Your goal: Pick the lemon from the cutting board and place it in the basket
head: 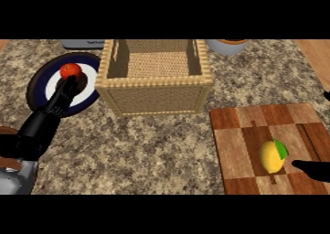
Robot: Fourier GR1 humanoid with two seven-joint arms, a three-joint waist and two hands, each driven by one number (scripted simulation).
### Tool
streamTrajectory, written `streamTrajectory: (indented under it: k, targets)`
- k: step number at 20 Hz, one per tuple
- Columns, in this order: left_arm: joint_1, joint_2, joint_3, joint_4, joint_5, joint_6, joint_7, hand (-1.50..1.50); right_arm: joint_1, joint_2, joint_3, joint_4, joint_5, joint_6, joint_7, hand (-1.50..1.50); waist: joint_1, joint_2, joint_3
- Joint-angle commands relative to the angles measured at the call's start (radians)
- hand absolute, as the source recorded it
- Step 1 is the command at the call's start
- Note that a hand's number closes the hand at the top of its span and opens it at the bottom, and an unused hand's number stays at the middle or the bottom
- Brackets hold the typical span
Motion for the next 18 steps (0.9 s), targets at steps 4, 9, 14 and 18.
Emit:
streamTrajectory:
  k: [4, 9, 14, 18]
  targets:
    - [0.012, -0.017, -0.005, 0.035, -0.02, -0.01, -0.031, 0.0, 0.054, -0.183, -0.018, -0.317, -0.216, 0.344, 0.359, -1.5, -0.004, 0.0, 0.005]
    - [-0.006, -0.056, -0.009, 0.046, -0.041, -0.007, -0.03, 0.0, -0.001, -0.248, -0.211, -0.51, -0.474, 0.438, 0.61, -1.5, 0.014, 0.005, 0.009]
    - [0.017, -0.049, 0.048, 0.054, -0.026, -0.074, -0.07, 0.0, 0.113, -0.218, -0.346, -0.586, -0.512, 0.458, 0.639, -1.5, 0.021, 0.006, 0.012]
    - [-0.07, -0.08, 0.054, 0.09, -0.071, -0.081, -0.012, 0.0, 0.142, -0.176, -0.405, -0.605, -0.499, 0.499, 0.619, -1.5, 0.021, 0.008, 0.012]
